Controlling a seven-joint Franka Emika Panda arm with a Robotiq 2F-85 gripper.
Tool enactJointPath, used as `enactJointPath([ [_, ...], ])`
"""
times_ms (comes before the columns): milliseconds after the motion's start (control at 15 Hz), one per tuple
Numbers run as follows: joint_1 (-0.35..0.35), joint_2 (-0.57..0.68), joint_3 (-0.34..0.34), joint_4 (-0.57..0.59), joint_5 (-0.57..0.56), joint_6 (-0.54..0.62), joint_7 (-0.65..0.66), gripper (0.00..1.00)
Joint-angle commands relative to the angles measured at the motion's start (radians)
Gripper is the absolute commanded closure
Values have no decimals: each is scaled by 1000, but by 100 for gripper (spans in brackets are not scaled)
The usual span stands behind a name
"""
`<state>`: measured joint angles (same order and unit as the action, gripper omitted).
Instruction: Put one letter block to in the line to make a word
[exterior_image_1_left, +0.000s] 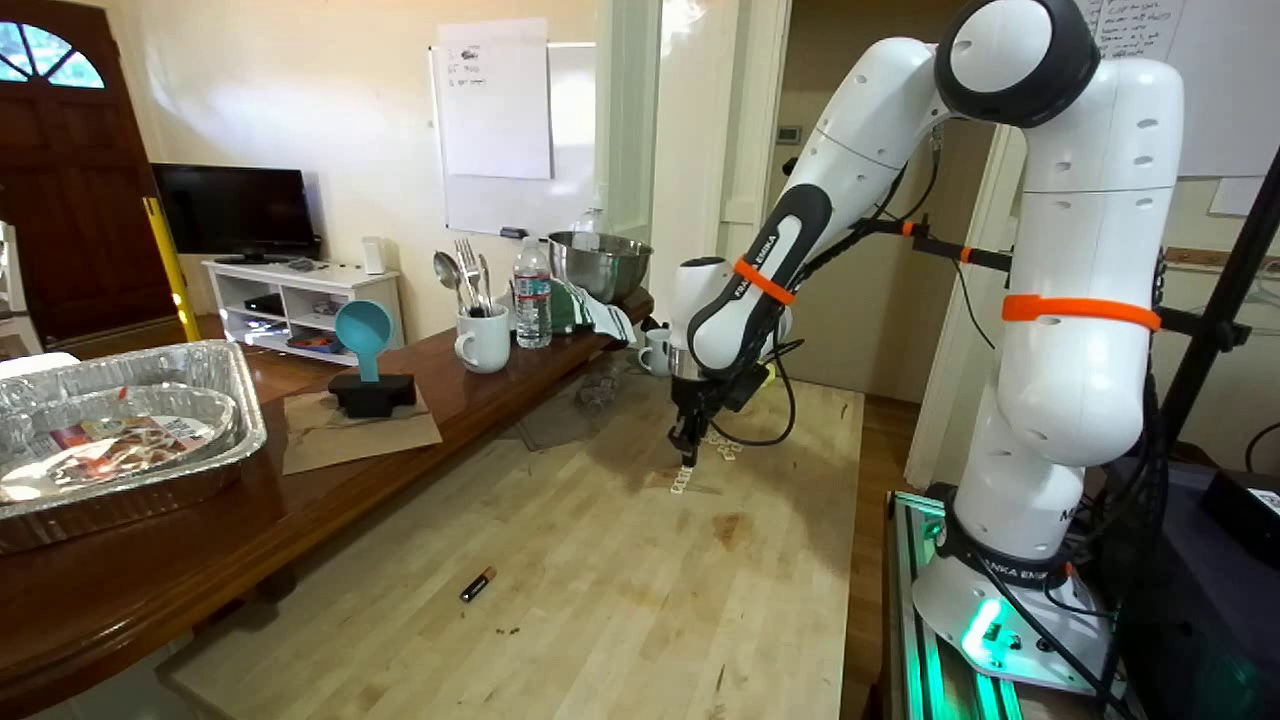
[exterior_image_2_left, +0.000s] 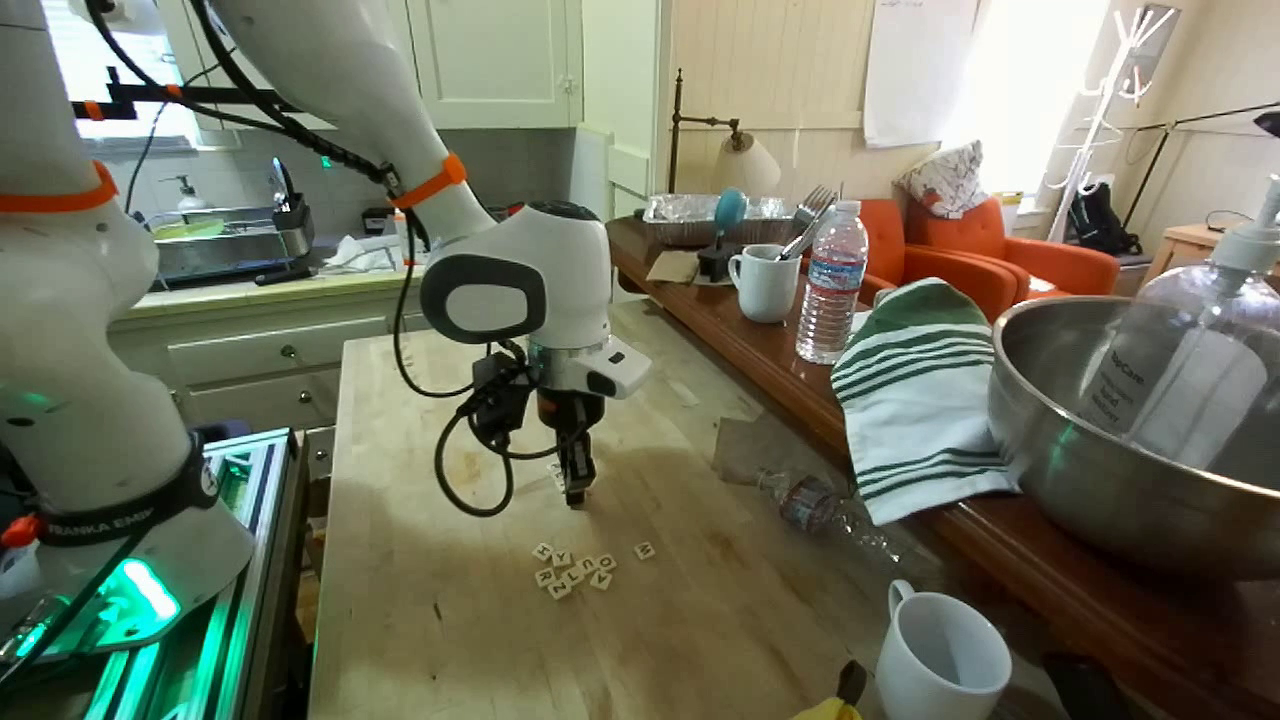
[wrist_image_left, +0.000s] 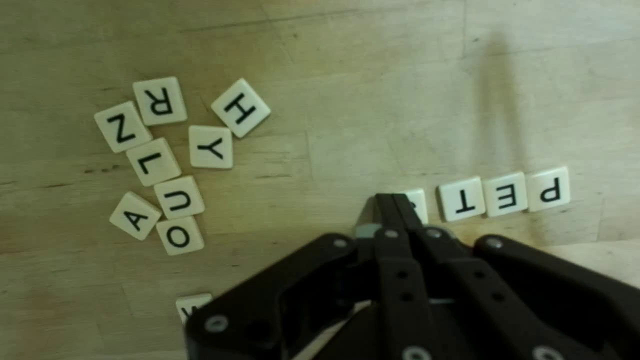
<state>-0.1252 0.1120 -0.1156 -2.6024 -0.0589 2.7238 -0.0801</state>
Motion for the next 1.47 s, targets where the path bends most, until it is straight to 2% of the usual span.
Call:
enactJointPath([
  [0,9,11,6,-41,-11,38,-7,100],
  [1400,13,-29,29,-45,27,37,-37,100],
])
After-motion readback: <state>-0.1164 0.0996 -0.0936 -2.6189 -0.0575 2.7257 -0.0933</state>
